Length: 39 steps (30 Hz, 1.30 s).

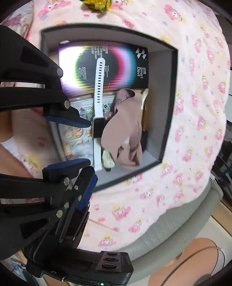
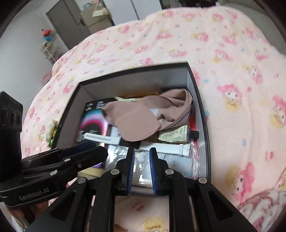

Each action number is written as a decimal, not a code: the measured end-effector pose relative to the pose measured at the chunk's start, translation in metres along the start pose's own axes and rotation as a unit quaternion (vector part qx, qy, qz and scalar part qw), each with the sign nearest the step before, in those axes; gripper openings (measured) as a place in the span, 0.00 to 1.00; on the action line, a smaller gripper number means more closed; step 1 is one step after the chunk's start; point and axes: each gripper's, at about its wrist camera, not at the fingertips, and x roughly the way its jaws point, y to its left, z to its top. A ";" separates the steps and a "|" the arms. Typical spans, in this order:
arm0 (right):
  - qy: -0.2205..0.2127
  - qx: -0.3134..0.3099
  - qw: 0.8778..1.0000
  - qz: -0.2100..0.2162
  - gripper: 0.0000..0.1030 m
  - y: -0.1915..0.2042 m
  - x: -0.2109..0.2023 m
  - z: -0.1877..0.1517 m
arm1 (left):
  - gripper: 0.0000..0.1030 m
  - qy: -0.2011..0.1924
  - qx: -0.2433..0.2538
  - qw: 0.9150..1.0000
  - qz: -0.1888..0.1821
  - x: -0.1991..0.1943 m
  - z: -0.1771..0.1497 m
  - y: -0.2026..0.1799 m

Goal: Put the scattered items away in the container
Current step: 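Move the left gripper from the box to the yellow-green snack packet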

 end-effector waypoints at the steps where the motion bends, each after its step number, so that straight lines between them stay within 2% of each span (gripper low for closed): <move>1: -0.004 -0.006 1.000 0.000 0.14 0.005 -0.006 -0.001 | 0.33 -0.006 0.005 1.000 0.002 -0.005 0.001 -0.004; 6: -0.023 -0.033 0.999 -0.013 0.14 0.030 -0.031 -0.011 | 0.33 -0.025 0.013 0.999 0.018 -0.027 -0.012 -0.012; 17: -0.026 -0.069 0.997 0.004 0.15 0.079 -0.056 -0.034 | 0.33 -0.048 0.021 0.998 0.030 -0.081 -0.042 -0.004; 23: -0.039 -0.092 0.995 0.006 0.15 0.108 -0.065 -0.040 | 0.33 -0.066 0.009 0.997 0.041 -0.108 -0.054 0.009; 30: -0.029 -0.125 0.991 0.027 0.15 0.149 -0.057 -0.049 | 0.33 -0.078 -0.014 0.995 0.064 -0.134 -0.076 0.044; 35: -0.013 -0.143 0.989 0.042 0.14 0.183 -0.033 -0.059 | 0.33 -0.077 -0.065 0.993 0.068 -0.144 -0.094 0.092; 39: 0.006 -0.172 0.983 0.067 0.14 0.218 -0.011 -0.057 | 0.33 -0.093 -0.095 0.988 0.081 -0.160 -0.099 0.127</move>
